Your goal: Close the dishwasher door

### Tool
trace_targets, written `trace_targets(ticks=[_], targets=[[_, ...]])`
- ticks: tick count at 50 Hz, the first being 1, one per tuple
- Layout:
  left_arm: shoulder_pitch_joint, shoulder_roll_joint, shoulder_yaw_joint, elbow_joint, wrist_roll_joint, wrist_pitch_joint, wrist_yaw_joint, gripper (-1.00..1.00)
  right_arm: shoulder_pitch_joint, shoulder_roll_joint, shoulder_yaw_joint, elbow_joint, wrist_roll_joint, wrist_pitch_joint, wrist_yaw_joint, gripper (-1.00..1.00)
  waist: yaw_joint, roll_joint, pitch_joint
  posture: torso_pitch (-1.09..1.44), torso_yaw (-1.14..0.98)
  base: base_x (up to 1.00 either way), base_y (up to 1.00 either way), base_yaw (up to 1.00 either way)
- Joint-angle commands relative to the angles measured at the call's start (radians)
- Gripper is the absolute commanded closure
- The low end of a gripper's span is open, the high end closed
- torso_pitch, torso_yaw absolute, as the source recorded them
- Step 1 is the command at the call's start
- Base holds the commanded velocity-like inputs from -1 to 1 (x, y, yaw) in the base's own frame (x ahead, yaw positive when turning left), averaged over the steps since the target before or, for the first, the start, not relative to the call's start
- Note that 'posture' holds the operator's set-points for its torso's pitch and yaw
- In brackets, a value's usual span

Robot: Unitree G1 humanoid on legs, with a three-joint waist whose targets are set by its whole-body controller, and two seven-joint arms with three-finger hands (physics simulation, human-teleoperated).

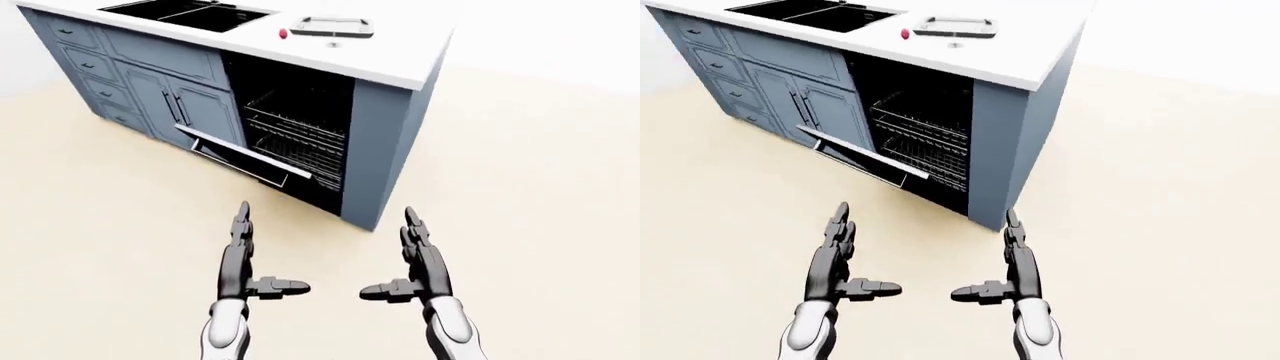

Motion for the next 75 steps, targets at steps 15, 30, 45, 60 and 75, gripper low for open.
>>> trace_targets(ticks=[15, 30, 45, 60, 75], targets=[[-0.017, -0.004, -0.011, -0.033, -0.002, -0.034, -0.004, -1.0, -0.009, -0.005, -0.007, -0.053, -0.001, -0.031, -0.004, -1.0, -0.029, -0.103, -0.01, 0.0, 0.0, 0.0, 0.0, 0.55], [-0.011, -0.005, -0.015, -0.044, -0.001, -0.029, -0.005, -1.0, -0.011, -0.004, -0.001, -0.059, -0.003, -0.023, -0.002, -1.0, -0.013, 0.032, -0.01, 0.0, 0.0, 0.0, 0.0, 0.55], [-0.016, -0.005, -0.014, -0.041, -0.001, -0.028, -0.003, -1.0, -0.005, -0.004, -0.002, -0.069, 0.0, -0.019, -0.001, -1.0, -0.03, -0.104, -0.004, 0.0, 0.0, 0.0, 0.0, 0.56], [-0.014, -0.005, -0.014, -0.038, -0.001, -0.032, -0.003, -1.0, -0.001, -0.004, -0.001, -0.068, 0.004, -0.022, 0.001, -1.0, -0.013, 0.031, -0.012, 0.0, 0.0, 0.0, 0.0, 0.56], [-0.013, -0.005, -0.016, -0.033, 0.0, -0.036, -0.005, -1.0, -0.002, -0.003, 0.003, -0.072, 0.002, -0.014, 0.001, -1.0, -0.031, -0.098, -0.008, 0.0, 0.0, 0.0, 0.0, 0.55]])
